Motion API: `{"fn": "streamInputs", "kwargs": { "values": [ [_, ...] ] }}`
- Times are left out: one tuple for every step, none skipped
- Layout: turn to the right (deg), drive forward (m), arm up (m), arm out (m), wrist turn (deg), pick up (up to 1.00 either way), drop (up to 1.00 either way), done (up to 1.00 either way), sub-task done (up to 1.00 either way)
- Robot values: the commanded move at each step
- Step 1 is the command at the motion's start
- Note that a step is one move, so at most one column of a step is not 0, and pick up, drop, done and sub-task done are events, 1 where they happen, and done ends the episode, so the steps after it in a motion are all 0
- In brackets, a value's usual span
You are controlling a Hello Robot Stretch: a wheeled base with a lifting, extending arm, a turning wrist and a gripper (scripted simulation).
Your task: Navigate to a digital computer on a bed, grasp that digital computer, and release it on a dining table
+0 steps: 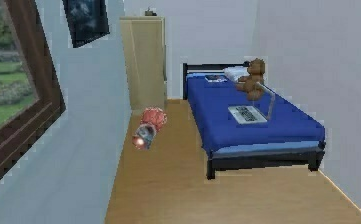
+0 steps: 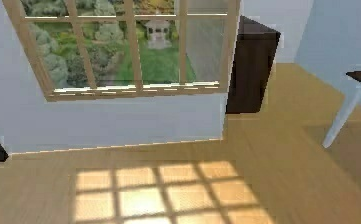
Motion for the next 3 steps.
{"fn": "streamInputs", "kwargs": {
  "values": [
    [0.0,0.80,0.00,0.00,0.0,0.00,0.00,0.00,0.00],
    [45.0,0.00,0.00,0.00,0.0,0.00,0.00,0.00,0.00],
    [12.0,0.00,0.00,0.00,0.0,0.00,0.00,0.00,0.00]
  ]
}}
